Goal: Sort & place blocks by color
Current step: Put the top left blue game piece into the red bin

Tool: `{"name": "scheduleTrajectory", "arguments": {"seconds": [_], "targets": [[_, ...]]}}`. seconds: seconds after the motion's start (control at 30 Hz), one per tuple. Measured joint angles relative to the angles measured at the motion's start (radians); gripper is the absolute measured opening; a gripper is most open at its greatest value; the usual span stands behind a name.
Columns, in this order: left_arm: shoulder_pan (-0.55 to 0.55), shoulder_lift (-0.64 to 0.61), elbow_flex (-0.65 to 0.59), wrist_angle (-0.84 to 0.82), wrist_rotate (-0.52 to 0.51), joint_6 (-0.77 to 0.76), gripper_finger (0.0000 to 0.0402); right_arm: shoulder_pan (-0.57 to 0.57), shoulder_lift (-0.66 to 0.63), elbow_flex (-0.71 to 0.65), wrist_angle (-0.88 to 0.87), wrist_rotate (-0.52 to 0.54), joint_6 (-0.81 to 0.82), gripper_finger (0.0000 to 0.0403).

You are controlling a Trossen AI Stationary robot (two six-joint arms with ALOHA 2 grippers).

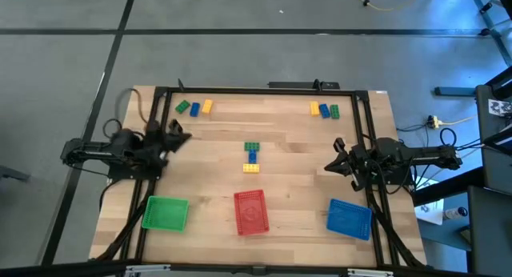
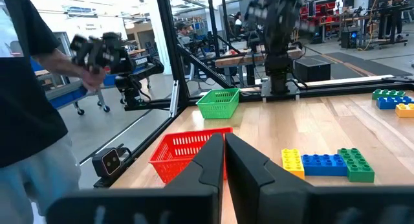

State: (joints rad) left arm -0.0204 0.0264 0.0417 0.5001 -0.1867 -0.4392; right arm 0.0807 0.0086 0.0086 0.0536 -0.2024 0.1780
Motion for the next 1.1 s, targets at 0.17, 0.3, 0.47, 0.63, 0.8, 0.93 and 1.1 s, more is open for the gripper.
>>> {"name": "scheduleTrajectory", "arguments": {"seconds": [0.17,0.3,0.47,0.63,0.8,0.93,1.1], "targets": [[0.0,0.147,0.227,-0.13,-0.066,0.072,0.0001,0.0,0.0,0.0,0.0,0.0,0.0,0.002],[0.001,0.317,0.477,-0.353,-0.102,0.134,0.0017,0.0,0.0,0.0,0.0,0.0,0.0,0.002],[0.0,0.525,0.771,-0.681,-0.137,0.233,0.0062,0.0,0.0,0.0,0.0,0.0,0.0,0.002],[0.0,0.624,0.917,-0.796,-0.128,0.236,0.0123,0.0,0.0,0.0,0.0,0.0,0.0,0.002],[0.0,0.626,0.926,-0.807,-0.117,0.241,0.0167,0.0,0.0,0.0,0.0,0.0,0.0,0.002],[0.0,0.622,0.926,-0.801,-0.125,0.231,0.0174,0.0,0.0,0.0,0.0,0.0,0.0,0.002],[0.0,0.624,0.926,-0.804,-0.145,0.188,0.0172,0.0,0.0,0.0,0.0,0.0,0.0,0.002]]}}
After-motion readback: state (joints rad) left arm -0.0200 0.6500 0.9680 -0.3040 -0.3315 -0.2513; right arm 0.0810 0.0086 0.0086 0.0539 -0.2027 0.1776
